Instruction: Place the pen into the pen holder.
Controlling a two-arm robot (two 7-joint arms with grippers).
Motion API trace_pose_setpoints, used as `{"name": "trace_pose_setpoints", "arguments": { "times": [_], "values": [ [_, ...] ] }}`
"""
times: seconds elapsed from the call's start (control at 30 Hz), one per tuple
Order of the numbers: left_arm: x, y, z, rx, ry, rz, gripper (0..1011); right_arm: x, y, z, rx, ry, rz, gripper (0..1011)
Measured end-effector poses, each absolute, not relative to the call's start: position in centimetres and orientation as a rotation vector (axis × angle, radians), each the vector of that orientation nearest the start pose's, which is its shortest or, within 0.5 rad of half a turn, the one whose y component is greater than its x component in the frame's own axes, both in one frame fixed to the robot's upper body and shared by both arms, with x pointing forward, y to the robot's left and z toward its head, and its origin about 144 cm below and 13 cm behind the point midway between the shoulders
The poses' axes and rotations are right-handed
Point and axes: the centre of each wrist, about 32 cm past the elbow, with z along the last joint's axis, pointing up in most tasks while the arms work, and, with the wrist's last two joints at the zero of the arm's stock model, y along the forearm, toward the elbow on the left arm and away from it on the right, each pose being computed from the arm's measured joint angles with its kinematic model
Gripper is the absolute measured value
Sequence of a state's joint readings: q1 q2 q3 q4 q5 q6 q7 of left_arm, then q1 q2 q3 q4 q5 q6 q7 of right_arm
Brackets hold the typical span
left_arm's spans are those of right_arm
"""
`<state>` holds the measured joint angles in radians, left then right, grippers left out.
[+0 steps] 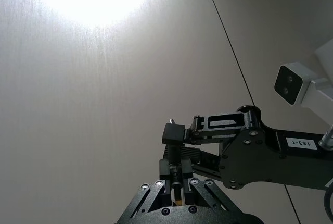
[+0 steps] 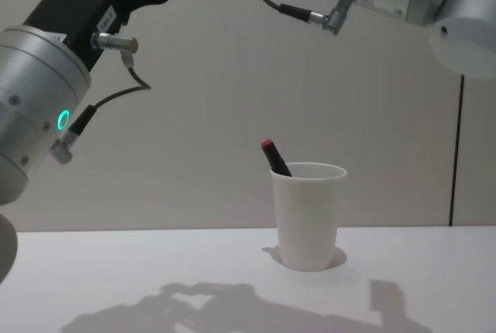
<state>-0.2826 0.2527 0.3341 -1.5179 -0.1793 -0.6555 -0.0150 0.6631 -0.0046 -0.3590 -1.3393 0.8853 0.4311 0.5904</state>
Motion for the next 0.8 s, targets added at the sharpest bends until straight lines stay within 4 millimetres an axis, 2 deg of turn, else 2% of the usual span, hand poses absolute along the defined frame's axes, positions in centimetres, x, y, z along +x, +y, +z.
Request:
{"name": "trace_pose_setpoints", "arguments": {
  "times": [0.07, 0.13, 0.8],
  "values": [
    [51.80, 20.22, 121.37, -0.580, -0.623, 1.133, 120, 59.39, -11.11, 132.85, 0.442, 0.407, -0.322, 247],
    [51.80, 20.22, 121.37, -0.580, -0.624, 1.133, 121, 59.39, -11.11, 132.85, 0.442, 0.407, -0.323, 149],
    [51.80, 20.22, 121.37, -0.581, -0.625, 1.133, 121, 59.39, -11.12, 132.85, 0.442, 0.407, -0.323, 132]
  ]
}}
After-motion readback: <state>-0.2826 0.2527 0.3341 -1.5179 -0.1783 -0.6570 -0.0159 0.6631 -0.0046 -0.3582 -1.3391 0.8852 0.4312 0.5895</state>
